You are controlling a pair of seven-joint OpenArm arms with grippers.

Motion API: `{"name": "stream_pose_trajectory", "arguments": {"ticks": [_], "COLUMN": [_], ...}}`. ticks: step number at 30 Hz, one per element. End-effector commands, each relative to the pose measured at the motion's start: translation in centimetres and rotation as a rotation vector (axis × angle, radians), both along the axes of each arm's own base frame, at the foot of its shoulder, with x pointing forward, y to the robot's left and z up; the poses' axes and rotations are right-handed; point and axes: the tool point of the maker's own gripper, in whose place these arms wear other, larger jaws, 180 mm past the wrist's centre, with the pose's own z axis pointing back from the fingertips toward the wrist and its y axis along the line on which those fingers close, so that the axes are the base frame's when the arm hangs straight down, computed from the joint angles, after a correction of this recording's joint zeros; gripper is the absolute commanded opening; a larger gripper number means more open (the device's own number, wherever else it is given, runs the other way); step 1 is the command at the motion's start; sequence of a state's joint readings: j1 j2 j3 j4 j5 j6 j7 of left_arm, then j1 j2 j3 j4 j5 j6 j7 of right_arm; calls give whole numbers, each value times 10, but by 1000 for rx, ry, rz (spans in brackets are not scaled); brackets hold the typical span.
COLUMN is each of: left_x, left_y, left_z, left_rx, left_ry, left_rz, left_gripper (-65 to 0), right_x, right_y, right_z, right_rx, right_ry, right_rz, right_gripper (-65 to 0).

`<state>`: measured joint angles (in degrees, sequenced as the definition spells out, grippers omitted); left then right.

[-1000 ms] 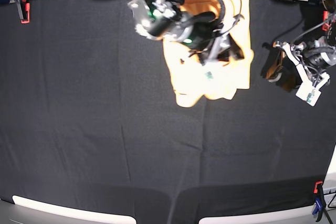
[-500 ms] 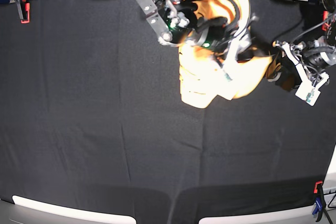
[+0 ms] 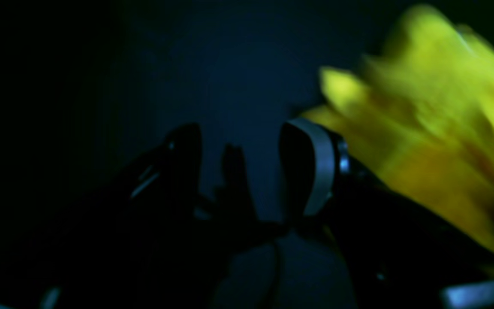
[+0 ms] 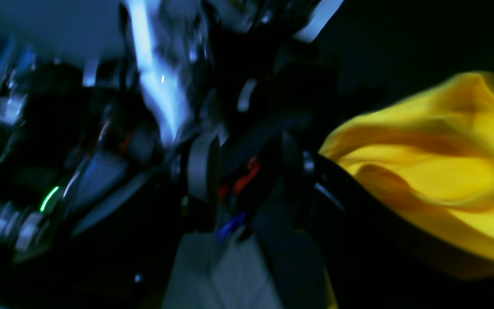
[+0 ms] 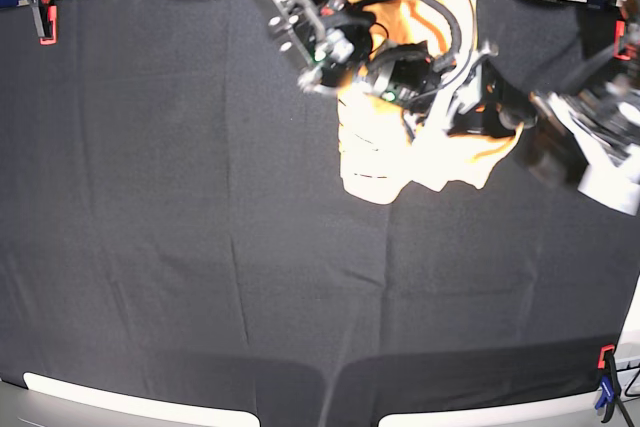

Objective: Layout the t-shirt on the table in an organized manner, then fold the t-shirt properly
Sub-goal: 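Fold the held end over toward the left gripper with the right gripper, then release the shirt and move both grippers away from it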

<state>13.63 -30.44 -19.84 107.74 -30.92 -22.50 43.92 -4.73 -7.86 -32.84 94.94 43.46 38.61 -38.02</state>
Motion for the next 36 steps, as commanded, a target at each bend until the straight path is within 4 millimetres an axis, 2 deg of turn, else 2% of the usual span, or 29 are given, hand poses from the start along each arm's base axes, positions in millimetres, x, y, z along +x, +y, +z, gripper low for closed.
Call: {"name": "stream_pose_trajectory", "arguments": {"ticks": [1,3,6,8,10,12,15,20,22,24,28,31,34,36], "left_x": [7,8,6,4,1,-1,-9,-43,-57,-70,-96,-106,-102,-99], "left_y": [12,28,35,33,22,7,-24,-93,-114,-131,-168,-189,-188,-184], "left_z": [22,33,43,41,37,34,35,46,48,45,26,8,-12,-18], "left_rx": [11,6,-54,-73,-116,-174,-281,-378,-381,-380,-414,-365,-280,-246], "left_ry": [-72,-107,-129,-112,-100,-96,-120,-115,-90,-42,75,141,189,199], "left_rz": [26,71,98,92,61,28,-51,-271,-342,-398,-509,-564,-493,-462], "left_gripper": [-345,-345,-345,-345,-345,-345,-345,-388,-388,-388,-388,-388,-388,-388], "right_x": [4,4,18,37,60,86,119,152,158,158,154,151,148,147], "right_y": [1,-4,-17,-30,-51,-82,-140,-244,-280,-307,-344,-359,-363,-363], "right_z": [33,45,54,51,37,19,-5,-20,-21,-21,-23,-25,-28,-30], "right_rx": [72,22,-94,-171,-254,-350,-484,-634,-672,-682,-700,-714,-721,-728], "right_ry": [-77,-170,-335,-400,-387,-351,-331,-300,-284,-262,-222,-202,-189,-183], "right_rz": [10,40,-3,-85,-176,-287,-428,-643,-717,-769,-843,-879,-886,-882], "right_gripper": [-413,-413,-413,-413,-413,-413,-413,-413,-413,-413,-413,-413,-413,-413]}}
